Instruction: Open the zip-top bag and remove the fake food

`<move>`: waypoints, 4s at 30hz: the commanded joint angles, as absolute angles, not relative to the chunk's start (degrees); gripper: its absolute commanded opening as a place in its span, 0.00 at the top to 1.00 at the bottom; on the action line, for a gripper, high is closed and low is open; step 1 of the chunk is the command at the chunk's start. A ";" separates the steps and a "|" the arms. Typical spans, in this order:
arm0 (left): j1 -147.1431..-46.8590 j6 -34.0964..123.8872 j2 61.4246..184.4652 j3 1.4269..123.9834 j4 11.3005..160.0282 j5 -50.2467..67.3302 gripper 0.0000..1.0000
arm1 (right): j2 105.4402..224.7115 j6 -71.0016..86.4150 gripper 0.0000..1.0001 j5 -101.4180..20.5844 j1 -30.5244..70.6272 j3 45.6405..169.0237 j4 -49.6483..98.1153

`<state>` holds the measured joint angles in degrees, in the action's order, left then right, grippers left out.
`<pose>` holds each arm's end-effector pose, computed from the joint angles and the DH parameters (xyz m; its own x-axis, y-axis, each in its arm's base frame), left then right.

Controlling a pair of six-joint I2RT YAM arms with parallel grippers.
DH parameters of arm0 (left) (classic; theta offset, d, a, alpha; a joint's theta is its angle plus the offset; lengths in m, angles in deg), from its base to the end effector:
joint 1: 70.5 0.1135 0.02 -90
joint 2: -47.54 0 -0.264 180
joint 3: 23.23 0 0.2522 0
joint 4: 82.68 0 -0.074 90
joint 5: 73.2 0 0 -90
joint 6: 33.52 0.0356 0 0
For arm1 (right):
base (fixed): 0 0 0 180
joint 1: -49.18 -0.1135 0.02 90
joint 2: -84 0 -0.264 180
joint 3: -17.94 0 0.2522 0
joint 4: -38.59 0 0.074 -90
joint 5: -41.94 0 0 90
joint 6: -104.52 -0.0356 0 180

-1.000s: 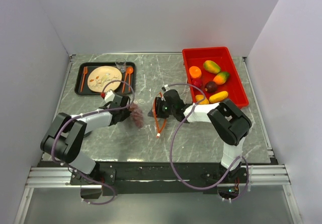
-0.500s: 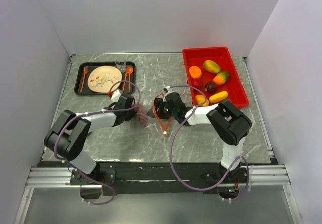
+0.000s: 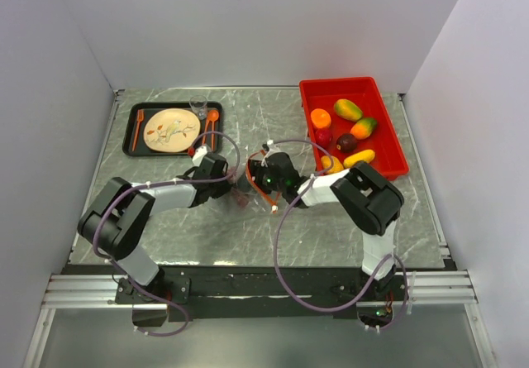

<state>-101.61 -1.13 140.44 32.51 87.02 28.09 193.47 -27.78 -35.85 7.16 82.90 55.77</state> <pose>0.2673 -0.1532 0.1446 -0.6701 -0.5628 -0.4840 -0.3220 0.8079 -0.4936 0.2806 0.2630 0.1357 -0.7865 0.1767 -0.5917 -0.3576 0.6509 0.6697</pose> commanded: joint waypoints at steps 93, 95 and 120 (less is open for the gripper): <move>-102.49 -9.62 145.54 38.08 67.48 43.35 0.99 | 151.68 -26.17 0.64 -36.45 19.21 63.60 32.14; -102.41 -9.71 145.54 38.17 67.56 43.00 0.99 | 150.45 -26.00 0.64 -36.72 20.26 63.17 31.16; -102.49 -9.44 145.27 39.49 66.51 43.17 0.99 | 137.96 -22.74 0.62 -35.76 32.04 65.97 18.68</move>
<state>-102.77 -9.37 143.06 39.55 72.32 43.63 139.59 -24.24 -36.66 30.11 61.96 19.35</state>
